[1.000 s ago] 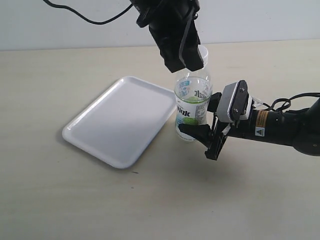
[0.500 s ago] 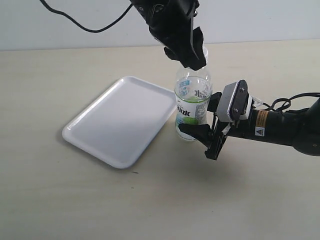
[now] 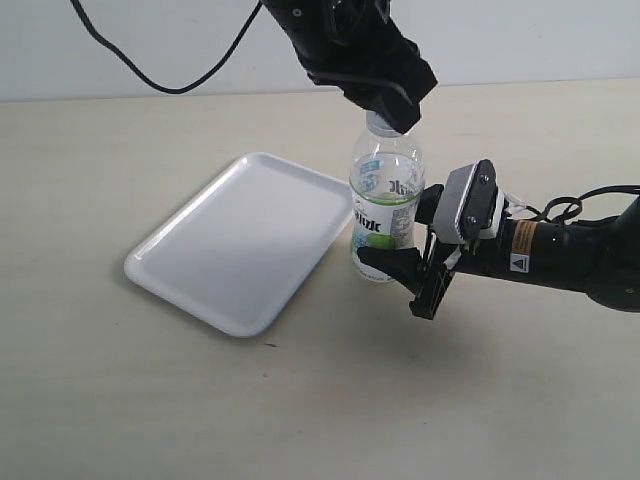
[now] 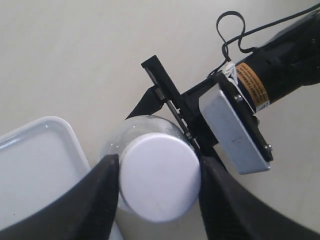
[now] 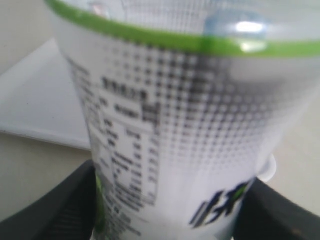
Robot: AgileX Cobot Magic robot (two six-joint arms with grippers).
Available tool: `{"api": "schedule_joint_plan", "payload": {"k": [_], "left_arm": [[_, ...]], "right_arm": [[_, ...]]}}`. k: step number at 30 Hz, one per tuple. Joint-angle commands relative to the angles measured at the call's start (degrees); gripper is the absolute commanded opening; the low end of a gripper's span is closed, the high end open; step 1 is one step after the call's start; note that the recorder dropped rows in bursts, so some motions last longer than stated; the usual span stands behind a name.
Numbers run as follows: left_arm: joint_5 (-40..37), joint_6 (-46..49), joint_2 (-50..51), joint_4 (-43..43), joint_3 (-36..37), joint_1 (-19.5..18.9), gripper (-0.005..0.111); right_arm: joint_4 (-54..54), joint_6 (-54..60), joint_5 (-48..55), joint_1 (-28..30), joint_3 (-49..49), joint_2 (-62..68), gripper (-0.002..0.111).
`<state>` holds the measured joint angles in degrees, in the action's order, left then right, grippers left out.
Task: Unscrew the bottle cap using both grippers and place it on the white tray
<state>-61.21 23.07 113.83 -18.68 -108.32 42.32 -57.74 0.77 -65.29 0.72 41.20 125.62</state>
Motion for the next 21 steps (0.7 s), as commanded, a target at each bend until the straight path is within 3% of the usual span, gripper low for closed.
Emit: {"api": "schedule_joint_plan", "payload": {"k": [1,3,6,11,21], "left_arm": [[0.21,-1.63,-0.2,-0.62,-0.32,0.6,0.0],[0.74,-1.29,-0.31,-0.4,-0.32,0.6,0.001],[1.58,-1.01,-0.54,-0.4,-0.32,0.6,0.014],[1.5,-0.74,-0.79,0.11,-0.32,0.6,0.055],[1.2,5.78,-1.28,1.57,-0.32,0.6,0.057]], "right_arm": [[-0.82,1.27,6.05,-0.11,-0.06,0.33,0.0],[-0.82,1.01,6.05,-0.11,-0.06,0.33,0.0],[-0.82,1.01,6.05,-0.11,-0.06,0.33,0.0],[-0.71,1.01,6.05,-0.11,-0.06,0.33,0.0],[-0.71,1.01,6.05,-0.11,-0.06,0.33,0.0]]}}
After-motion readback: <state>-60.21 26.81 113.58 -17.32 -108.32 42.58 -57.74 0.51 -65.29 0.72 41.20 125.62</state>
